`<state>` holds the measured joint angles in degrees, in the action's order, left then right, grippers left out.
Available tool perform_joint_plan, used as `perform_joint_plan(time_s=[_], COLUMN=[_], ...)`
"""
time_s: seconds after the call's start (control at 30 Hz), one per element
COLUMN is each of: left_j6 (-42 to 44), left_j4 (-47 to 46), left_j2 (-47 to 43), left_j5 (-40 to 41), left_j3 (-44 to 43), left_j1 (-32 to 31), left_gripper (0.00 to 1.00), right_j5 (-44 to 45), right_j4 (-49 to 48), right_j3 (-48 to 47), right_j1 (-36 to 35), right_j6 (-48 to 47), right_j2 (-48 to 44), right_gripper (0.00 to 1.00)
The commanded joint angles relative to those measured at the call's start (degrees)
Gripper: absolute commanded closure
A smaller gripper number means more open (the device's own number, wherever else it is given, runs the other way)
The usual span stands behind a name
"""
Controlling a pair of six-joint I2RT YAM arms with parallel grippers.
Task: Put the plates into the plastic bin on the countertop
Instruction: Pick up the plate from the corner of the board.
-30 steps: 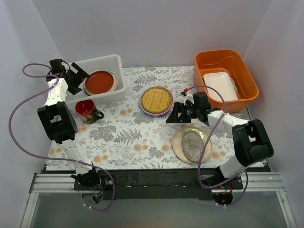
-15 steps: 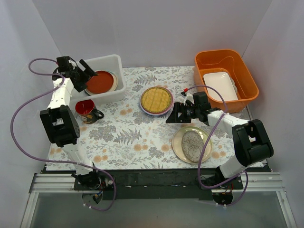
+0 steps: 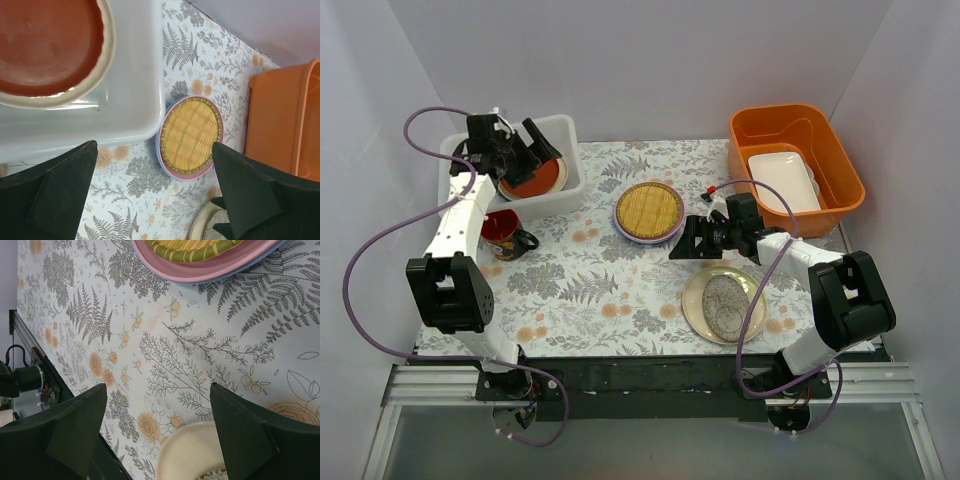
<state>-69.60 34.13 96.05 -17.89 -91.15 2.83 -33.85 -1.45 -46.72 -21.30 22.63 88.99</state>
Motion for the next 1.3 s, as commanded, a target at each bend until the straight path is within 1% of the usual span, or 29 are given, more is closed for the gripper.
perform_joint_plan(time_s=[0.0,0.13,0.2,0.3,0.47,0.67,0.9,0.93,1.13,1.27], left_j6=[0.35,-0.62,-1.23,-2.29,-3.69,-6.07,-9.14,-9.58,-12.13,-13.36], left_j4=[0.94,0.76,-0.37,-1.26,-2.14,-4.25,-6.79,-6.88,-8.2,-9.25], left_j2=[-4.64,-7.19,-9.12,-10.7,-11.85,-11.85,-11.41,-11.24,-9.3,-7.37], left_j5=[-1.18,-0.31,-0.3,-0.13,0.31,-1.18,0.14,0.31,1.63,1.89], left_j3=[3.17,6.86,10.18,12.84,16.7,20.57,22.51,22.42,22.25,22.25], left_j1=[-4.93,-10.02,-11.44,-13.81,-18.38,-23.04,-30.51,-32.52,-39.46,-43.52], left_gripper=[0.03,0.04,0.05,0.06,0.07,0.09,0.14,0.14,0.19,0.2], right_j5=[-0.17,0.36,0.27,0.36,0.45,0.53,0.53,0.53,1.32,2.55], right_j4=[-1.01,-0.66,-0.57,-0.48,-0.3,-0.39,-0.74,-0.83,-0.74,-0.04], right_j3=[-1.09,-1.0,-0.92,-0.83,-0.83,-0.83,-0.92,-0.92,-1.01,-1.62], right_j1=[-0.23,-0.32,-0.32,-0.32,-0.32,-0.32,-0.32,-0.32,-0.32,-0.23], right_j6=[0.31,0.31,0.22,0.31,0.13,0.13,0.13,0.13,-0.04,0.04], right_j2=[-1.89,-2.24,-2.24,-2.33,-2.24,-1.8,-0.22,-0.05,1.71,4.69], right_gripper=[0.09,0.09,0.09,0.09,0.09,0.09,0.09,0.09,0.1,0.11])
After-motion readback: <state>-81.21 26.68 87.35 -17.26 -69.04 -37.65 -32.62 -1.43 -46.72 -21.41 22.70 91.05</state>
